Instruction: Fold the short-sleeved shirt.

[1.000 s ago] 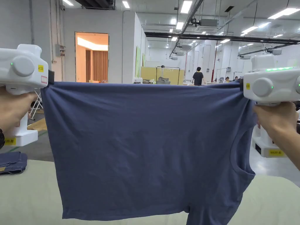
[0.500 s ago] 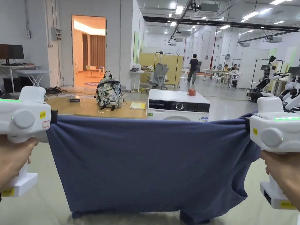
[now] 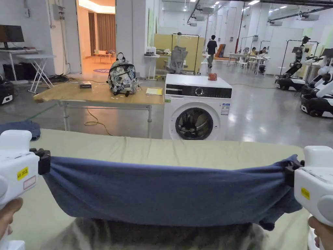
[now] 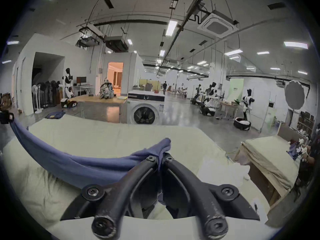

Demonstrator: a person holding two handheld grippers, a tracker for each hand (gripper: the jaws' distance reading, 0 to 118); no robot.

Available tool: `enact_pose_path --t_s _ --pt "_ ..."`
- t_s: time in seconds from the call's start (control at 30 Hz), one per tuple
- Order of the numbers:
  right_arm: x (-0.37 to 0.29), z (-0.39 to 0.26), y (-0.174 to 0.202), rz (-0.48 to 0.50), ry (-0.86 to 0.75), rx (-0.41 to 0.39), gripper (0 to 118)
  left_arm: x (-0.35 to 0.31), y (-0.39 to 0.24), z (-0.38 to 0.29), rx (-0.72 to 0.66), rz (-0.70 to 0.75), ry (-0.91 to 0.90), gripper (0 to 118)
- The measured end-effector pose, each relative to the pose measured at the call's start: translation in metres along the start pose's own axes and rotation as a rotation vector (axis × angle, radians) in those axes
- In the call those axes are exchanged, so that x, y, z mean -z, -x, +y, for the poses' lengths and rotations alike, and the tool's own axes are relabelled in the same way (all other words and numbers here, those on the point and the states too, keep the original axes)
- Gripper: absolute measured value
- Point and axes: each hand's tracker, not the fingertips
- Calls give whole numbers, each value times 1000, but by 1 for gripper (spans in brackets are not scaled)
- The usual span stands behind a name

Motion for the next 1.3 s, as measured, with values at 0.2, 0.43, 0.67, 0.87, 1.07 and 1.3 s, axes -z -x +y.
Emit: enact_pose_path --t_s 0.2,0.43,0.67,0.87,1.07,1.3 --pt "-46 -70 -1 11 100 -4 1 -39 6 -79 -10 -2 108 0" --pt "-76 -153 5 4 294 -83 1 -56 12 -166 -15 -1 274 0" --pt "-80 -237 7 17 528 -115 1 -57 9 -220 -6 -4 431 0" --pt "-66 -269 8 22 634 -129 1 -40 8 -247 43 -2 564 0" --pt "-51 -273 1 38 679 -79 11 -27 0 -252 74 12 632 0" --pt "-66 -224 -3 3 597 -2 76 -43 -9 -213 -7 -32 540 49"
